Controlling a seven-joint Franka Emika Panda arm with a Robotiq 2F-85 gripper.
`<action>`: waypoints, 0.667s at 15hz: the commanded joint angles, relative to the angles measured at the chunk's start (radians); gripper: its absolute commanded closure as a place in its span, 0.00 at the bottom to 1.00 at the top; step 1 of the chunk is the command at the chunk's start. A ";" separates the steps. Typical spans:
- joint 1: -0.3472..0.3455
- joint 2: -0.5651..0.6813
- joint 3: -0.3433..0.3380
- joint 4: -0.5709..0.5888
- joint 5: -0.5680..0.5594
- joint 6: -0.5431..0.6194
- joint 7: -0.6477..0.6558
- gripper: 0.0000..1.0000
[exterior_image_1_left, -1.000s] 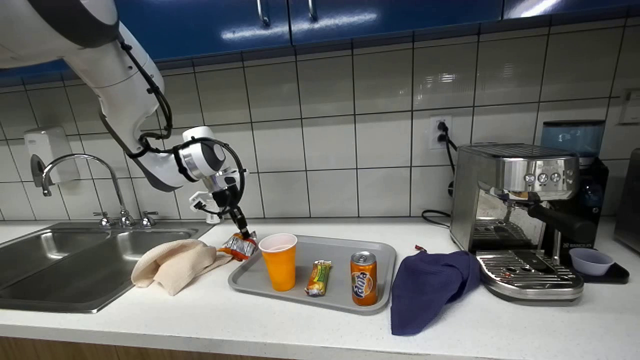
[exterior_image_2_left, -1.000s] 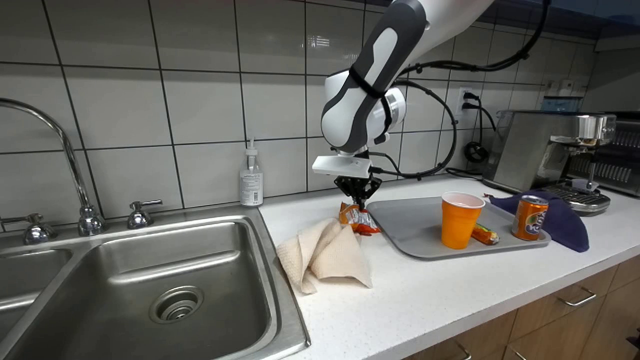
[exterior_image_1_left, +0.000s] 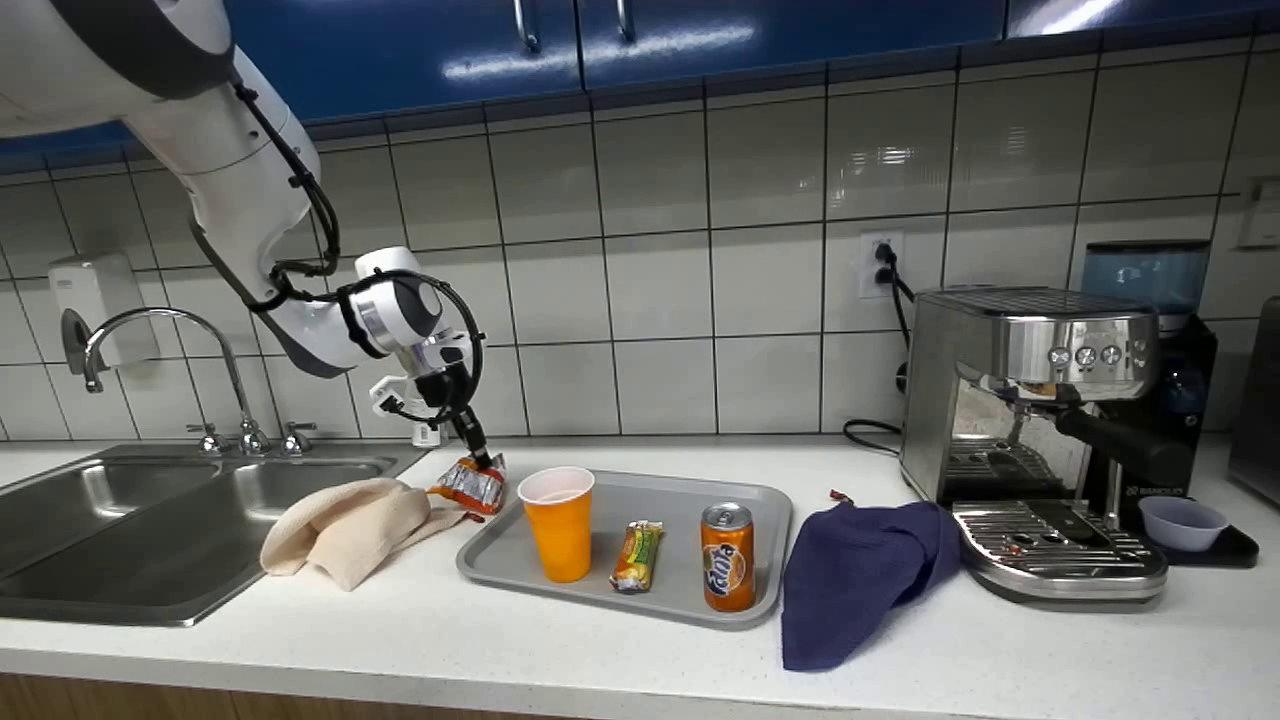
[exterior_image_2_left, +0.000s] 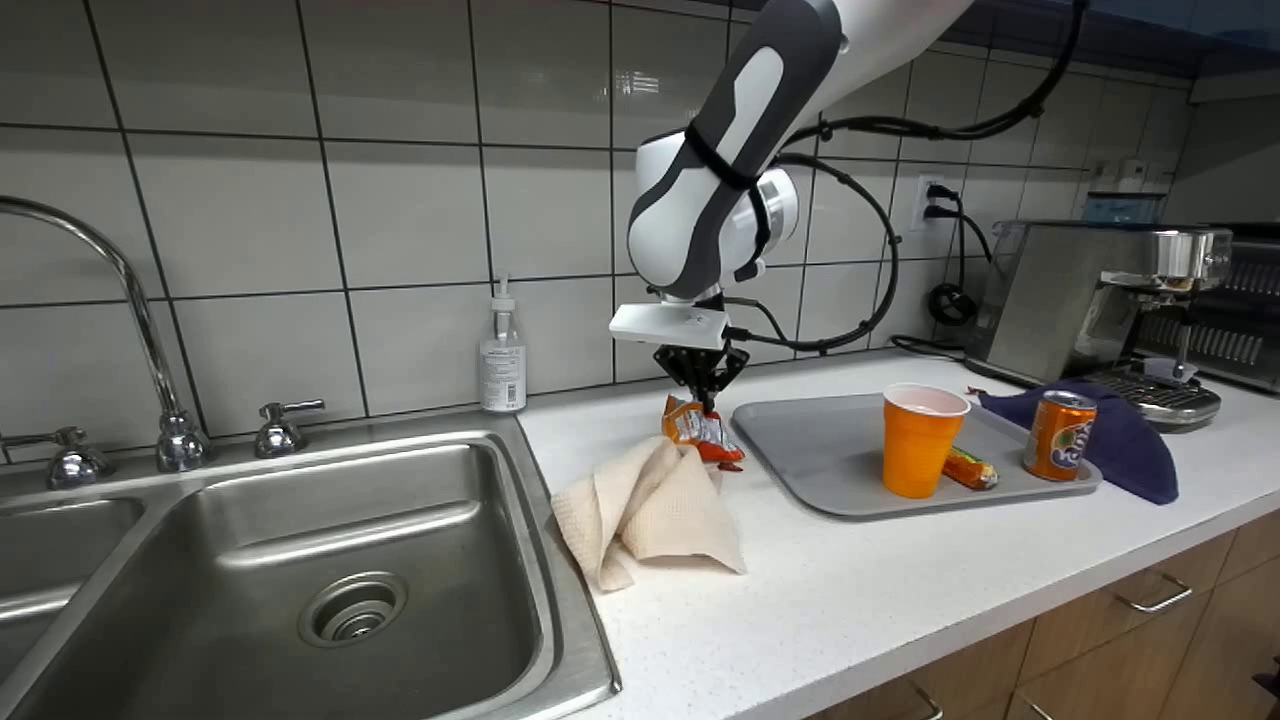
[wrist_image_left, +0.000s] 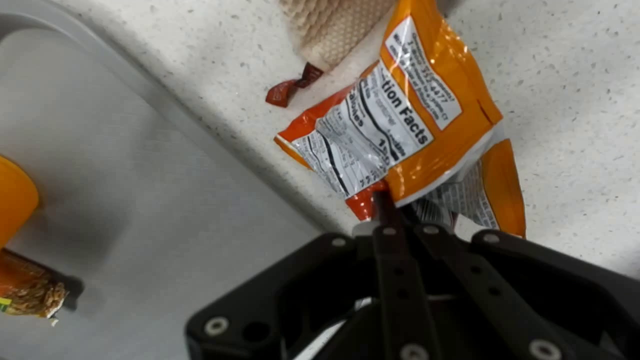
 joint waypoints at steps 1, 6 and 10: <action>0.007 -0.045 -0.003 -0.016 -0.035 -0.018 0.036 1.00; 0.008 -0.076 -0.011 -0.031 -0.058 -0.012 0.049 1.00; 0.005 -0.099 -0.020 -0.043 -0.084 -0.009 0.063 1.00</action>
